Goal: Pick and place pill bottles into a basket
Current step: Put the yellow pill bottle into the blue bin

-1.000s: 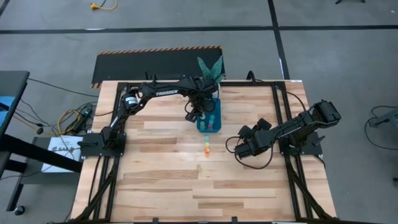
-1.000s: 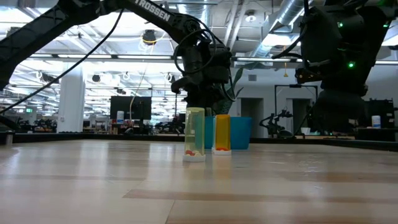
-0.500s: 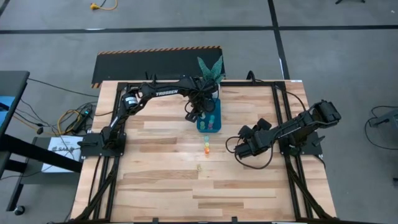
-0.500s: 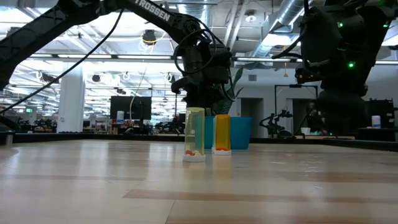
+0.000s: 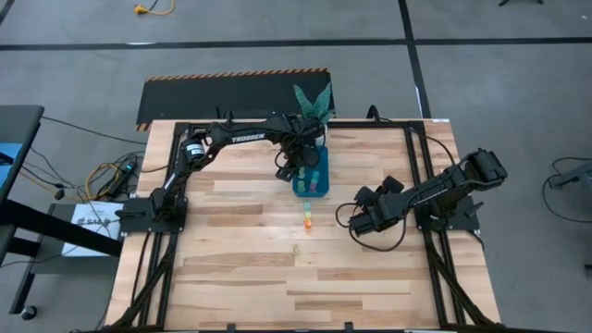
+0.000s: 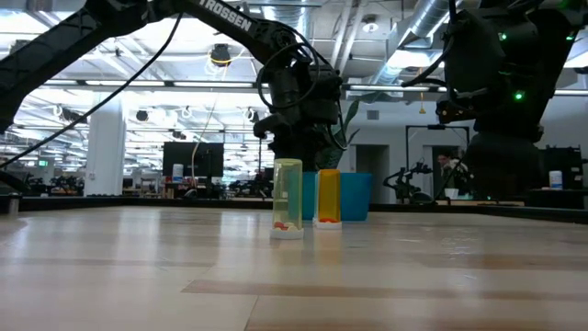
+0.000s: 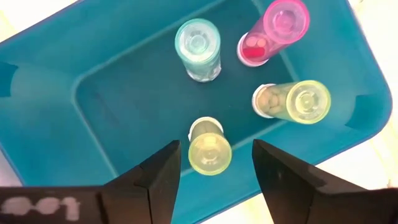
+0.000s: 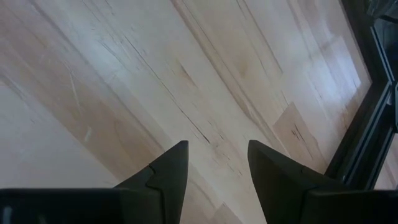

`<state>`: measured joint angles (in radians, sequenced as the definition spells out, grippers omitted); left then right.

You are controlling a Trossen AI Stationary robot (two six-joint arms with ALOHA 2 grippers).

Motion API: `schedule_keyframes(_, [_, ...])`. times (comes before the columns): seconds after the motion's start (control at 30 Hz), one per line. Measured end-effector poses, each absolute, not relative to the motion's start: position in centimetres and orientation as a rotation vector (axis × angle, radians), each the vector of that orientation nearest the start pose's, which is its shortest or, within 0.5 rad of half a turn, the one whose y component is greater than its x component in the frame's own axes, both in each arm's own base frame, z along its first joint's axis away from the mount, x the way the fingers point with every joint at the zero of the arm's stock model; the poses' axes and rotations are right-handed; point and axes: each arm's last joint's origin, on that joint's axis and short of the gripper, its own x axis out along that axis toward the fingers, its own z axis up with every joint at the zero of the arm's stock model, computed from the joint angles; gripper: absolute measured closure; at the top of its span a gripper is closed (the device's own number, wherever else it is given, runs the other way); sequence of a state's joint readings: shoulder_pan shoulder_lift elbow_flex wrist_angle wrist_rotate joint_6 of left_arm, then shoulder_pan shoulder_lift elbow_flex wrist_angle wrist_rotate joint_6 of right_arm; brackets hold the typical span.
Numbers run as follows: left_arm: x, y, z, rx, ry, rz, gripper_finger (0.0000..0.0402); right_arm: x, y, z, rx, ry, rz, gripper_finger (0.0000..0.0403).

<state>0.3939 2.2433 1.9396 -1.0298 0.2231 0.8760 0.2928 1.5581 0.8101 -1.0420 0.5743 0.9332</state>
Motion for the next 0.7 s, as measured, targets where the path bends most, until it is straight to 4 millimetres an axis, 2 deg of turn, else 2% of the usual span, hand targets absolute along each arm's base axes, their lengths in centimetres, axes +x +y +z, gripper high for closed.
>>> schedule_keyframes(0.43, [42.4, 17.1, 20.4, 0.377, 1.260, -0.376, 0.0213, 21.2, 4.8, 15.5, -0.033, 1.321, -0.883, 0.0244])
schedule_keyframes(0.57, [42.5, 17.1, 21.9, 0.391, 1.256, -0.362, 0.0213, 21.2, 4.8, 15.5, -0.033, 1.321, -0.882, 0.0244])
schedule_keyframes(0.7, [42.8, 17.1, 24.5, 0.410, 1.222, -0.346, 0.0213, 21.2, 4.8, 15.5, -0.033, 1.321, -0.883, 0.0244])
